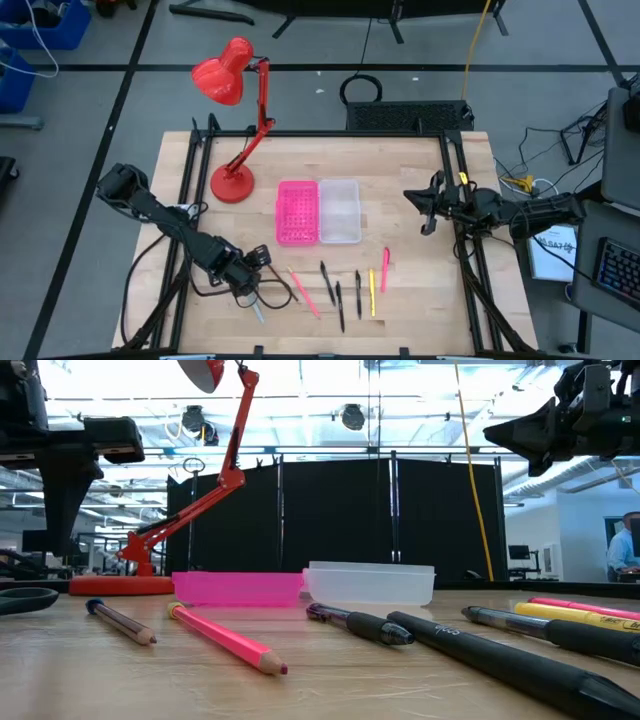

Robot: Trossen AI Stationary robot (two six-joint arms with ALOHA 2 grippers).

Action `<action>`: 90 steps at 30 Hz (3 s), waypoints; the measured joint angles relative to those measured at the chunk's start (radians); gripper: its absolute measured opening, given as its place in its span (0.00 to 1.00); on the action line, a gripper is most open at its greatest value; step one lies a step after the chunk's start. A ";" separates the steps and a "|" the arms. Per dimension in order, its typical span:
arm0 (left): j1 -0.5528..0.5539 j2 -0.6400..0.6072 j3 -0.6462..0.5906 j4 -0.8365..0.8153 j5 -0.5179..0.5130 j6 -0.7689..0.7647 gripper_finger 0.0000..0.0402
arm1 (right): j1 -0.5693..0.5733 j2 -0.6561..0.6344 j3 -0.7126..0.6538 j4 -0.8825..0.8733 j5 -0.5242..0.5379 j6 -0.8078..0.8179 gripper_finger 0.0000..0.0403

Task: Pick & place school supplies into a supply box
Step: Put the black scissors into the supply box

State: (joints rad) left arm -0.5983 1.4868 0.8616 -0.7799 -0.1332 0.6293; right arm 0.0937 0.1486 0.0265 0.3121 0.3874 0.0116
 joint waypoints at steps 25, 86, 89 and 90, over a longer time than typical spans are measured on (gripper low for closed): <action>-0.006 0.000 -0.102 0.049 0.035 -0.054 0.53 | 0.000 0.001 0.000 0.012 0.001 -0.023 0.00; 0.057 0.121 0.011 0.106 0.075 0.134 0.13 | -0.001 0.011 0.000 0.014 0.008 -0.051 0.00; 0.066 0.118 0.055 0.071 0.068 0.140 0.09 | -0.001 0.016 0.000 0.022 0.005 -0.053 0.00; 0.066 0.120 0.065 0.051 0.070 0.149 0.09 | -0.001 0.017 0.000 0.020 0.005 -0.053 0.00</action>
State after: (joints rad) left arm -0.5320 1.6070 0.9270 -0.7288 -0.0628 0.7782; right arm 0.0929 0.1659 0.0263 0.3321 0.3927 -0.0418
